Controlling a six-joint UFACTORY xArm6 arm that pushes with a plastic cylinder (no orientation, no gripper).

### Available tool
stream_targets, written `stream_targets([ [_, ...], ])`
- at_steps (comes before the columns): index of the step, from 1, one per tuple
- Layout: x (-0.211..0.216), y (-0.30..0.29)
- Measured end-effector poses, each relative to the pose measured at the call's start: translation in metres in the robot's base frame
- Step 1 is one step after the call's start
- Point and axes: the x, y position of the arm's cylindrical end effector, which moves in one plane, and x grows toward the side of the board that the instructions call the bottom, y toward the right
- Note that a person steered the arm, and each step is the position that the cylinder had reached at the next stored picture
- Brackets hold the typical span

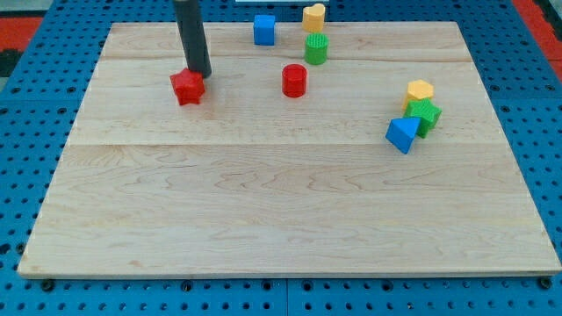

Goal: Place the red circle parallel left to the green star

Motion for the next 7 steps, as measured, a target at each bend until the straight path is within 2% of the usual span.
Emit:
stream_targets([
  [1,0.048,0.027],
  [2,0.062,0.016],
  [3,0.056,0.017],
  [5,0.036,0.178],
  [6,0.008,0.214],
  [7,-0.018,0.18],
])
